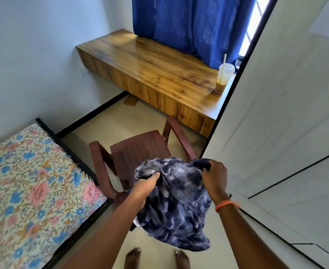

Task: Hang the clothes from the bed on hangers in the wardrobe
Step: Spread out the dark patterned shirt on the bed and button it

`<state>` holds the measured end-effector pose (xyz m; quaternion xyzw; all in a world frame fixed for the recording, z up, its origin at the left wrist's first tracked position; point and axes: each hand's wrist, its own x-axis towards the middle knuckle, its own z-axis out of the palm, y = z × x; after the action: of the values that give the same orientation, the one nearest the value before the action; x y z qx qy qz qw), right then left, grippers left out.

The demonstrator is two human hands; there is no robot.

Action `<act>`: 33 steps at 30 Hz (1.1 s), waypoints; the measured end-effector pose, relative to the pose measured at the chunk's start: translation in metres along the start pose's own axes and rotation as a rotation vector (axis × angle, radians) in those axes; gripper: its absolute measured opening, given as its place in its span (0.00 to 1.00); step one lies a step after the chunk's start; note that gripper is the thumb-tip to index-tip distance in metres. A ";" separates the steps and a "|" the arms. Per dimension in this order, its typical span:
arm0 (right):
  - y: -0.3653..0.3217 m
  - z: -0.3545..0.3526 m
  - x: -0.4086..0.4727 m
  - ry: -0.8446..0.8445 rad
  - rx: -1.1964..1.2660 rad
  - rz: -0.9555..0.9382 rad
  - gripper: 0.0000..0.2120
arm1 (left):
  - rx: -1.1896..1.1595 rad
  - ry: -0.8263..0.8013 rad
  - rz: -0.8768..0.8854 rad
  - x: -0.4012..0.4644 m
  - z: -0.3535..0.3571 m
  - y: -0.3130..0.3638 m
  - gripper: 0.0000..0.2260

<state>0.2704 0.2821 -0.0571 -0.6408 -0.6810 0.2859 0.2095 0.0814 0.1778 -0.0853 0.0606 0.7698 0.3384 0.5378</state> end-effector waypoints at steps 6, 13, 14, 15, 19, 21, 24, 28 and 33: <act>-0.007 -0.013 -0.017 -0.201 0.064 -0.029 0.02 | -0.074 0.083 -0.026 -0.010 0.014 0.008 0.35; 0.002 0.010 -0.021 -0.426 0.117 0.140 0.35 | -0.193 0.089 -0.071 -0.021 0.024 0.020 0.32; 0.000 0.014 -0.024 -0.438 0.116 0.122 0.39 | -0.199 0.102 -0.064 -0.020 0.026 0.018 0.34; 0.000 0.017 -0.024 -0.441 0.119 0.115 0.41 | -0.195 0.108 -0.056 -0.019 0.027 0.016 0.40; 0.009 0.020 -0.017 -0.431 0.241 0.154 0.42 | 0.106 0.303 -0.151 -0.029 0.036 -0.001 0.56; 0.013 0.019 -0.020 -0.411 0.296 0.169 0.45 | 0.130 0.314 -0.132 -0.029 0.035 -0.018 0.48; 0.015 0.021 -0.030 -0.368 0.356 0.176 0.48 | -0.102 0.328 -0.024 0.021 0.031 -0.066 0.53; 0.013 0.018 -0.027 -0.421 0.300 0.160 0.45 | -0.311 0.263 0.037 -0.043 0.042 -0.047 0.49; 0.020 0.004 -0.019 -0.458 0.278 0.118 0.33 | -0.406 0.256 0.078 -0.056 0.048 -0.040 0.41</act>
<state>0.2845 0.2633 -0.0722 -0.5629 -0.6263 0.5260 0.1190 0.1574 0.1432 -0.0736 -0.0622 0.7451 0.5116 0.4234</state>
